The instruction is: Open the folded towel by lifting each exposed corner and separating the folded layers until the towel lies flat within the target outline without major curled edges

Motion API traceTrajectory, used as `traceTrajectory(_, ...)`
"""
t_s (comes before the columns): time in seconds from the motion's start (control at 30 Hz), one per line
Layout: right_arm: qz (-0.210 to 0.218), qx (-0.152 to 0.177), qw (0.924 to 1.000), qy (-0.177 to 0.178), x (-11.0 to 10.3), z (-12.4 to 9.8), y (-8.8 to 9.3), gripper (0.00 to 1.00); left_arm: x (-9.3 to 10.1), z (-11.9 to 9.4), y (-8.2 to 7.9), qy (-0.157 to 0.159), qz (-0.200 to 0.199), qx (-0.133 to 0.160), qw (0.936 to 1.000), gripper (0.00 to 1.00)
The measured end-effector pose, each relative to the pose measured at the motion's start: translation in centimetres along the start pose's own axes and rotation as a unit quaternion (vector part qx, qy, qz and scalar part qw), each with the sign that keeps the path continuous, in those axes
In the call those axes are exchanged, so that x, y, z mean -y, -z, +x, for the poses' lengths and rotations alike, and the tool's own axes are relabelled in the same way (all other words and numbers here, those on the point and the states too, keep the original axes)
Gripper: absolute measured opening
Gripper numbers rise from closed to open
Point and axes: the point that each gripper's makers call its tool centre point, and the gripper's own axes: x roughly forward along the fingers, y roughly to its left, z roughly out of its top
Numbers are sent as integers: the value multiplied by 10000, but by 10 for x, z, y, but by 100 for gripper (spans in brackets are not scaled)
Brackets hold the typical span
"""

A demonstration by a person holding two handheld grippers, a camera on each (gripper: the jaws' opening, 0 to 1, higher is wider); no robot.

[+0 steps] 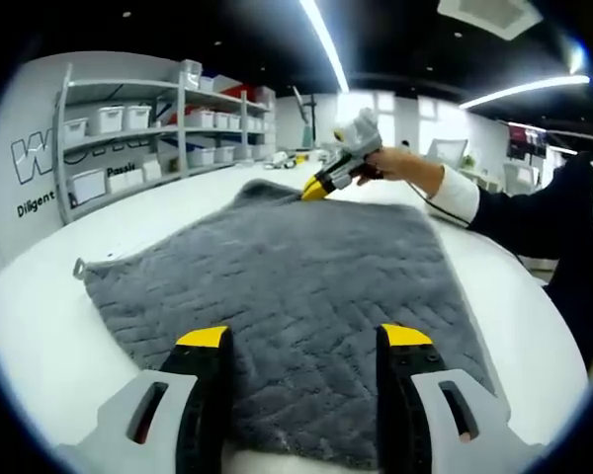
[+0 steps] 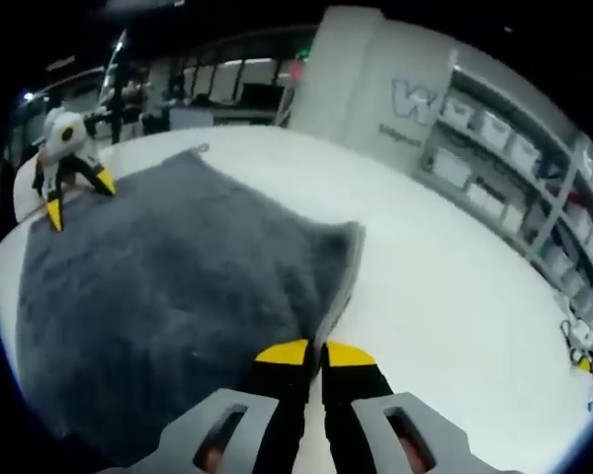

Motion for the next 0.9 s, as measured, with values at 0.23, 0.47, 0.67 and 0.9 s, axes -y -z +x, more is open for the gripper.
traceTrajectory(0.23, 164, -16, 9998, -58, 3, 1, 6, 0, -14, 2, -2, -23, 25, 15, 10000, 58)
traceTrajectory(0.47, 142, -65, 9999, 48, 10, 0, 9, 0, -9, 9, -5, -60, 36, 57, 10000, 58)
traceTrajectory(0.67, 145, -89, 9997, 159, 17, 0, 12, 0, 2, 15, -8, -91, 44, 85, 9999, 58)
traceTrajectory(0.9, 229, -110, 9994, 255, 26, -2, 15, 0, 7, 21, -10, -119, 30, 111, 9999, 59)
